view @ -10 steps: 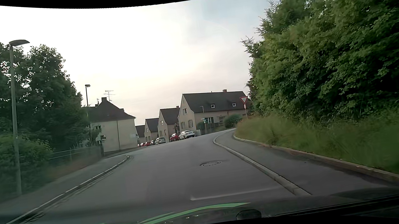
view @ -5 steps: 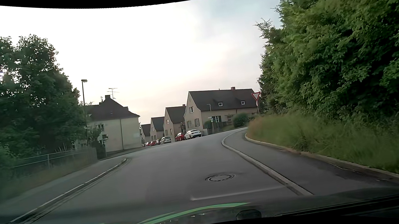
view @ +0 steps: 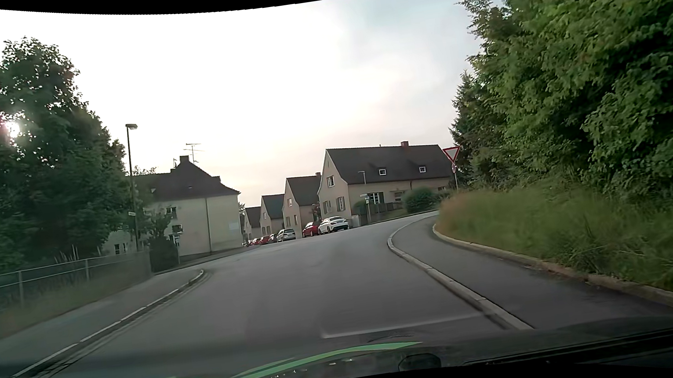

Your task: Follow the waypoints while adhering to traffic rules and regulations

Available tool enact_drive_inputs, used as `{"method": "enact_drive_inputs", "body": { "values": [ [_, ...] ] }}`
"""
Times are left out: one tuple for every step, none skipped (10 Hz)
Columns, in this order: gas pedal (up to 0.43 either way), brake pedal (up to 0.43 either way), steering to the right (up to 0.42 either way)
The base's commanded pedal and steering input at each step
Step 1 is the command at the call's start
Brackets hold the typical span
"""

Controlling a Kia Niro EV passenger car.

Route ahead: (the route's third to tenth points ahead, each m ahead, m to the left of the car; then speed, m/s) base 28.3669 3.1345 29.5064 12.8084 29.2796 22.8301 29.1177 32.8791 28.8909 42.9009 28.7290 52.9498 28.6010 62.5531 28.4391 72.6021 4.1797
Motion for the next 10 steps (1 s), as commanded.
{"method": "enact_drive_inputs", "body": {
  "values": [
    [0.008, 0.000, -0.050],
    [0.020, 0.000, -0.053],
    [0.020, 0.000, -0.053],
    [0.028, 0.000, -0.054],
    [0.059, 0.000, -0.055],
    [0.067, 0.000, -0.056],
    [0.067, 0.000, -0.056],
    [0.067, 0.000, -0.056],
    [0.067, 0.000, -0.055],
    [0.067, 0.000, -0.054]
  ]
}}
